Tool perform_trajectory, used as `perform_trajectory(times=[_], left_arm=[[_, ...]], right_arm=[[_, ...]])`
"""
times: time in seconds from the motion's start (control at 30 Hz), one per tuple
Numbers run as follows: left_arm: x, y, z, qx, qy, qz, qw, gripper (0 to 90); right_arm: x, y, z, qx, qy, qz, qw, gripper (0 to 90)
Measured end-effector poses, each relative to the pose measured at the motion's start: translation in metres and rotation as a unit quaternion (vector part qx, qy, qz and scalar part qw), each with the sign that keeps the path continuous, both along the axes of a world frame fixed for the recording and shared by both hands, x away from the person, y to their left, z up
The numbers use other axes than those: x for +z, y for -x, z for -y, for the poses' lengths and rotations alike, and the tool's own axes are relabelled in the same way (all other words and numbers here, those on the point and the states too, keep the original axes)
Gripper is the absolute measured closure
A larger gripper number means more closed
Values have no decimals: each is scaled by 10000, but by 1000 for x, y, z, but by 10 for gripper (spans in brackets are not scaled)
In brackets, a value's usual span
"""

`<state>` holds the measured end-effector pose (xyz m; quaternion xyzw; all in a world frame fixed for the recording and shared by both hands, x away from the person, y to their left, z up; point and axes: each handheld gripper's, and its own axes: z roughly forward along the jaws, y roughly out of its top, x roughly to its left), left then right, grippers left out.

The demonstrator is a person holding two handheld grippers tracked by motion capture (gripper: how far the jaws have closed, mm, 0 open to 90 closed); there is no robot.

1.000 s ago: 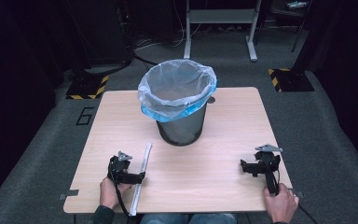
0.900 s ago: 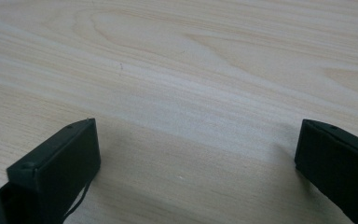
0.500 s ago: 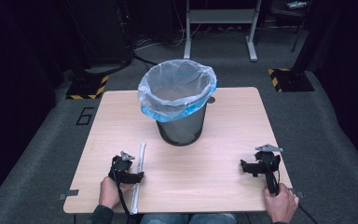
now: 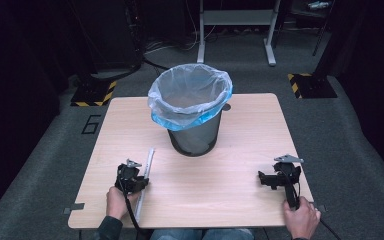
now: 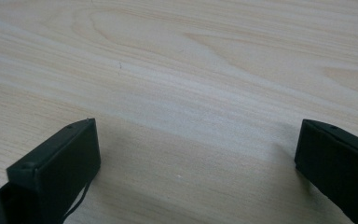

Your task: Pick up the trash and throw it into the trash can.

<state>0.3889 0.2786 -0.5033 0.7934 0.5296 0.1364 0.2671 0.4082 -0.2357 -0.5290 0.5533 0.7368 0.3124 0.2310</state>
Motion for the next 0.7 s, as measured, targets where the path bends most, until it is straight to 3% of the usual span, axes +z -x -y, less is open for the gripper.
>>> perform_trajectory(times=[0.27,0.4,0.7], left_arm=[[1,-6,-1,-83,-126,-6,9999,785],[4,-6,-4,-81,-122,102,9998,790],[14,-2,-22,116,318,484,9983,789]], right_arm=[[0,0,0,-15,8,-1,10000,0],[0,0,0,-29,3,-6,10000,0],[0,0,0,-14,9,-3,10000,0]])
